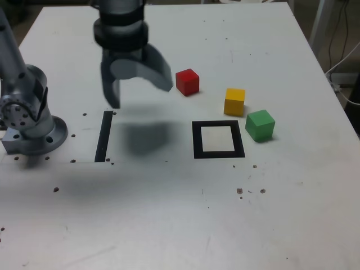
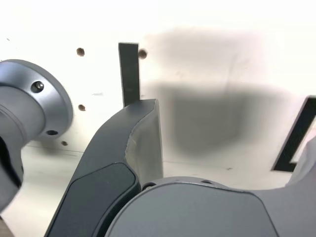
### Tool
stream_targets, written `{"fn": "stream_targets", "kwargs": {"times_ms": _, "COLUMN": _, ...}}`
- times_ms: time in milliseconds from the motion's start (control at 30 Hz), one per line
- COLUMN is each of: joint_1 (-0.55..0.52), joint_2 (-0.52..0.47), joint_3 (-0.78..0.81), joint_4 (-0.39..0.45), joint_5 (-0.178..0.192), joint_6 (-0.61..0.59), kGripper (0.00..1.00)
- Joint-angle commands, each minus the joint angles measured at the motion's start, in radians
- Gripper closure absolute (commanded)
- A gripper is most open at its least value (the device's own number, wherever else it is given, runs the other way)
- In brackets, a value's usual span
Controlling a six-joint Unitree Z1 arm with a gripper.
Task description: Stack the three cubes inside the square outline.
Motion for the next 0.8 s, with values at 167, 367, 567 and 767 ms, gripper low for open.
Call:
{"fn": "stream_targets", "kwargs": {"times_ms": 167, "joint_1": 0.097, "joint_2": 0.108, "joint_3": -0.094, "joint_4": 0.016, "joint_5": 0.017, "joint_6": -0.024, "kGripper": 0.0}}
{"fn": "stream_targets", "kwargs": {"times_ms": 367, "joint_1": 0.164, "joint_2": 0.202, "joint_3": -0.187, "joint_4": 0.015, "joint_5": 0.03, "joint_6": -0.023, "kGripper": 0.0}}
{"fn": "stream_targets", "kwargs": {"times_ms": 567, "joint_1": 0.213, "joint_2": 0.294, "joint_3": -0.268, "joint_4": 0.018, "joint_5": 0.03, "joint_6": -0.001, "kGripper": 0.0}}
{"fn": "stream_targets", "kwargs": {"times_ms": 767, "joint_1": 0.248, "joint_2": 0.363, "joint_3": -0.312, "joint_4": 0.019, "joint_5": 0.019, "joint_6": 0.023, "kGripper": 0.0}}
